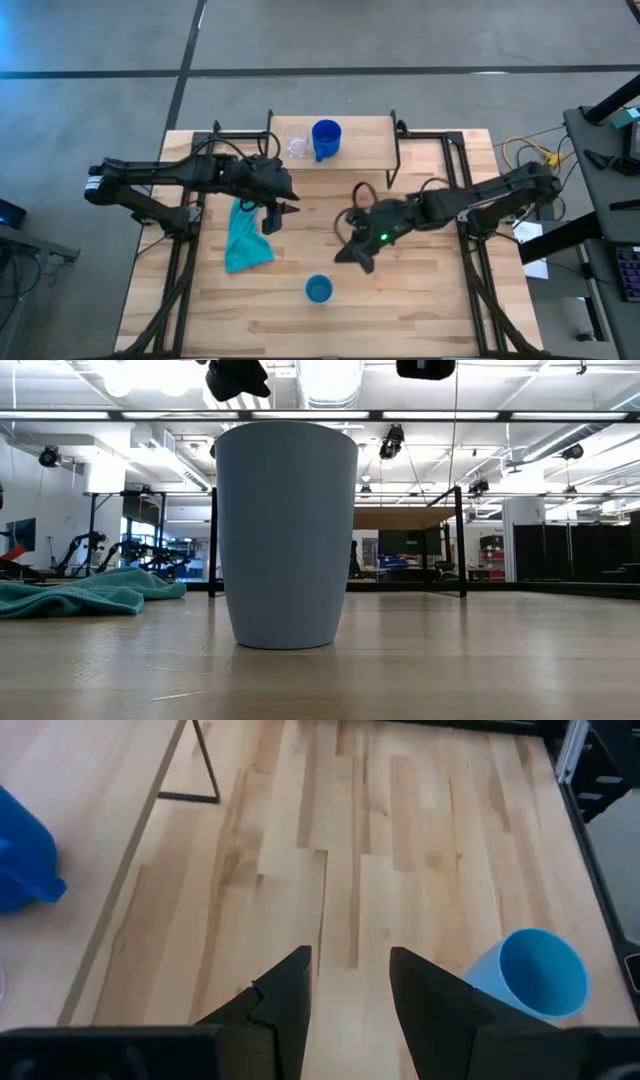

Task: Stack small to large cups/mugs on shelf
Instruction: Put the light blue cup on the shelf

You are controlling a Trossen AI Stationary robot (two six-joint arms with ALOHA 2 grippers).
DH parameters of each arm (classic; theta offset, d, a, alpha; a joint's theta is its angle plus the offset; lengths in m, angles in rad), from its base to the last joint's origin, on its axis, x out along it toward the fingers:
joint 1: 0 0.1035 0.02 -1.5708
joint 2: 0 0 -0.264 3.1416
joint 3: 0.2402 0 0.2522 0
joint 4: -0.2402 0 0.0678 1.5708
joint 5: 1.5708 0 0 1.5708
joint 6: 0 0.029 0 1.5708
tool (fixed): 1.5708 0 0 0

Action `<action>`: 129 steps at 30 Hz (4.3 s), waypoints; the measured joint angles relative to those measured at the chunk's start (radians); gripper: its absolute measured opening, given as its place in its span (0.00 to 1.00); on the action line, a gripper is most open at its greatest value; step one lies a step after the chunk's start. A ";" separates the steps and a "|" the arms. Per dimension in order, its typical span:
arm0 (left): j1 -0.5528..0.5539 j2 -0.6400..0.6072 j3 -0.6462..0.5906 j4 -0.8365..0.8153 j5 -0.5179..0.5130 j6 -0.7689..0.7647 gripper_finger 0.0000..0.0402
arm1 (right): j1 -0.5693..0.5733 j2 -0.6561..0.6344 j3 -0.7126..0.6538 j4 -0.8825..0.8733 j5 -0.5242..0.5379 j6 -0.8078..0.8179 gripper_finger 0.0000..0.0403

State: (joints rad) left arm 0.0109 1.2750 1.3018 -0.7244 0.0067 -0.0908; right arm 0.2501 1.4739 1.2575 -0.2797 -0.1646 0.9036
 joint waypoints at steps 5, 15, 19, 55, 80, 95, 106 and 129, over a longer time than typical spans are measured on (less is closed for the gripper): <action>0.000 -0.026 0.000 -0.001 0.023 0.022 0.31 | 0.011 0.132 0.095 -0.010 0.008 0.063 0.19; -0.001 -0.113 0.000 -0.036 0.038 0.131 0.31 | 0.013 0.384 0.428 -0.380 0.009 0.112 0.27; 0.000 -0.155 0.000 -0.042 0.038 0.130 0.31 | 0.013 0.461 0.562 -0.505 0.014 0.150 0.27; -0.001 -0.343 0.000 -0.019 0.041 0.071 0.31 | 0.051 0.773 0.962 -1.032 0.031 0.144 0.27; 0.000 -0.333 0.000 0.039 0.042 0.072 0.31 | 0.051 0.773 0.873 -0.977 -0.003 0.136 0.26; 0.000 -0.333 0.000 0.039 0.042 0.072 0.31 | 0.051 0.773 0.792 -0.905 0.000 0.110 0.25; 0.000 -0.333 0.000 0.039 0.042 0.072 0.31 | 0.051 0.772 0.780 -0.905 0.000 0.052 0.06; 0.000 -0.307 0.001 0.075 0.042 0.071 0.31 | -0.077 0.507 0.974 -1.292 0.294 -0.186 0.02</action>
State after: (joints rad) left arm 0.0109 0.9680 1.3029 -0.6496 0.0486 -0.0200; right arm 0.1732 1.9807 2.2316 -1.5716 0.1294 0.7177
